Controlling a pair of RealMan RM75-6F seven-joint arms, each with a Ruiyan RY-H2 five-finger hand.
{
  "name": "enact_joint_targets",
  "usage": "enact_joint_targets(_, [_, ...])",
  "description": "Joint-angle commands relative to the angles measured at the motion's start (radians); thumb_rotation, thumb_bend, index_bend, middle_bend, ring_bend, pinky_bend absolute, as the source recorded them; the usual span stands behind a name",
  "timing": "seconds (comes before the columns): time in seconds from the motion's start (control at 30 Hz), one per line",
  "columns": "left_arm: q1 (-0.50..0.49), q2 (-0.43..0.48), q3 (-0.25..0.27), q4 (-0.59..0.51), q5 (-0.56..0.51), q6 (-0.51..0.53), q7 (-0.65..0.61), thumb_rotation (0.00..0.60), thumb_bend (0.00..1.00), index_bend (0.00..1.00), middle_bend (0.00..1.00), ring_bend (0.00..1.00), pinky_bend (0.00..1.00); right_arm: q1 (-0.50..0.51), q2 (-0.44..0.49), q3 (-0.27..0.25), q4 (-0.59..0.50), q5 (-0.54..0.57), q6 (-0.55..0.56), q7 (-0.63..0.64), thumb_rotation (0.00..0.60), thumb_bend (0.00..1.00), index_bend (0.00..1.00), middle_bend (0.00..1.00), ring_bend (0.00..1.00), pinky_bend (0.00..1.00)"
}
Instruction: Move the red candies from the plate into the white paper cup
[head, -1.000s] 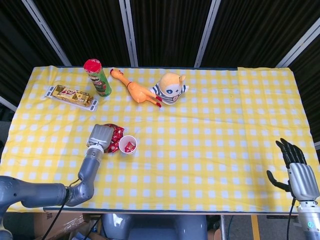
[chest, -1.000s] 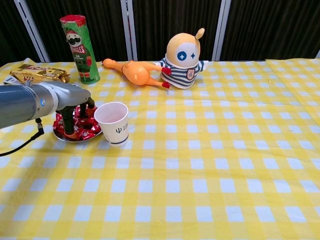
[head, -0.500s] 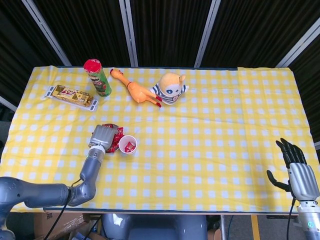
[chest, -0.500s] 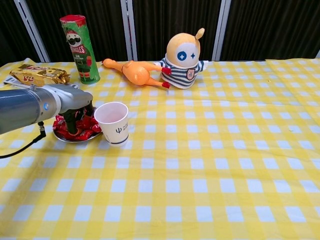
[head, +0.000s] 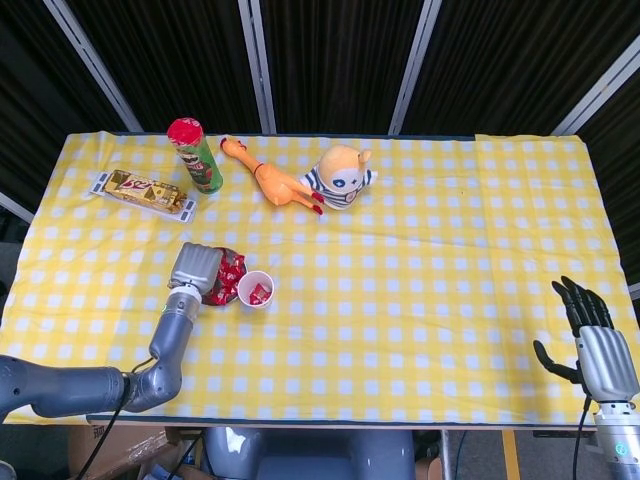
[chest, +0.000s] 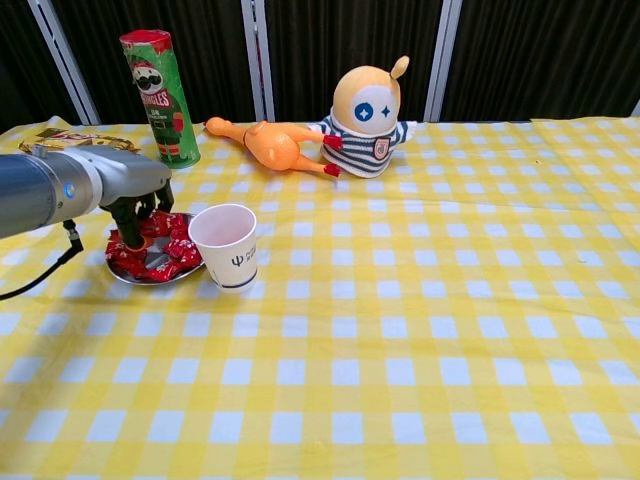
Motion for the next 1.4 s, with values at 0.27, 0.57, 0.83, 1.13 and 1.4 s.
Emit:
enact_joint_targets(0.27, [-0.002, 0.118, -0.052, -0.141, 0.048, 0.041, -0.023, 0.6, 0.44, 0.54, 0.61, 0.89, 0.89, 0.004, -0.004, 0.0, -0.001, -0.004, -0.003, -0.006, 0.6, 0.41, 0.0, 0.0, 0.0, 0.0])
enact_joint_targets(0.57, [-0.025, 0.155, -0.085, -0.261, 0.098, 0.05, -0.037, 0.6, 0.44, 0.54, 0.61, 0.89, 0.89, 0.004, -0.004, 0.001, -0.001, -0.002, -0.002, -0.008, 0.6, 0.41, 0.0, 0.0, 0.0, 0.0])
enact_joint_targets(0.83, [-0.049, 0.107, -0.072, -0.282, 0.1, 0.052, -0.026, 0.6, 0.44, 0.53, 0.61, 0.89, 0.89, 0.002, -0.001, 0.001, -0.002, -0.002, 0.002, -0.004, 0.6, 0.41, 0.0, 0.0, 0.0, 0.0])
enact_joint_targets(1.13, [-0.068, 0.067, -0.059, -0.273, 0.089, 0.055, -0.016, 0.6, 0.44, 0.52, 0.6, 0.89, 0.89, 0.0, 0.001, 0.001, 0.0, -0.001, 0.002, 0.004, 0.6, 0.41, 0.0, 0.0, 0.0, 0.0])
enact_joint_targets(1.4, [-0.076, 0.036, -0.053, -0.255, 0.1, 0.059, -0.021, 0.6, 0.41, 0.49, 0.57, 0.89, 0.89, 0.0, 0.002, 0.001, -0.003, -0.001, 0.002, 0.004, 0.6, 0.41, 0.0, 0.0, 0.0, 0.0])
